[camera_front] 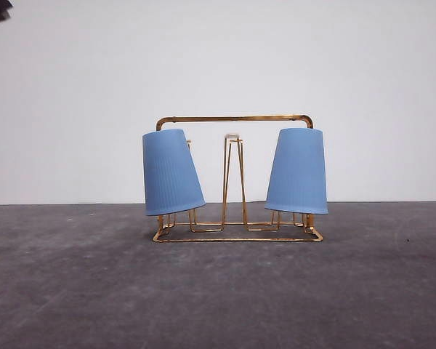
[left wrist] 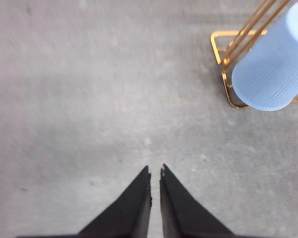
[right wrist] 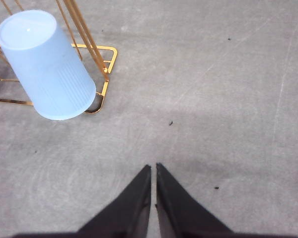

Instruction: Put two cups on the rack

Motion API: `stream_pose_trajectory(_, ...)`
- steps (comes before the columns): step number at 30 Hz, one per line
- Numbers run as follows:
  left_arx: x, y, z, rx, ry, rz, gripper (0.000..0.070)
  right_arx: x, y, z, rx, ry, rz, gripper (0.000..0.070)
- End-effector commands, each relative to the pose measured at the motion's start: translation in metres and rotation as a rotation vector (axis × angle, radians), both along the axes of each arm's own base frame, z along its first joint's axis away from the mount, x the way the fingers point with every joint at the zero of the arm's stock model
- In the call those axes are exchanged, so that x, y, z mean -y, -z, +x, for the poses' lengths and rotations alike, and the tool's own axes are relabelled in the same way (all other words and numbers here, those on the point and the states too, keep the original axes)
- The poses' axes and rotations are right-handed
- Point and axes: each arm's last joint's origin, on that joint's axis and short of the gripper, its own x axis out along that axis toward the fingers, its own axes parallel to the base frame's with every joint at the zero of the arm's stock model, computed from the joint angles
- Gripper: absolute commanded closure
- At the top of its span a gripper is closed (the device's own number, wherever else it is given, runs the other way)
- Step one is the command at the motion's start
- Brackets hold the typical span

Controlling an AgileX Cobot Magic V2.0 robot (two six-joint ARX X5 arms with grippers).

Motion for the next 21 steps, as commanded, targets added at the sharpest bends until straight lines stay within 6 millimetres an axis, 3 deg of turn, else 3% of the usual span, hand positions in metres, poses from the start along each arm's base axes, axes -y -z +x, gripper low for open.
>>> stream_pose_trajectory(1,-0.002,-0.001,-0.009,0.038,0.033,0.052,0.0688,0.000,-0.002,0.002,0.004,0.007,0.011,0.0686)
stream_pose_trajectory(6,-0.012,0.016,-0.042,0.159,-0.030,0.056,0.0688,0.000,-0.002,0.002,0.004,0.007,0.011,0.0686)
stream_pose_trajectory(13,-0.020,0.072,-0.088,0.299,-0.132,0.002,0.0688,0.000,-0.002,0.002,0.004,0.007,0.011,0.0686)
stream_pose_trajectory(21,-0.020,0.135,-0.107,0.452,-0.170,-0.060,0.0688,0.000,-0.002,0.002,0.004,0.007,0.011,0.0686)
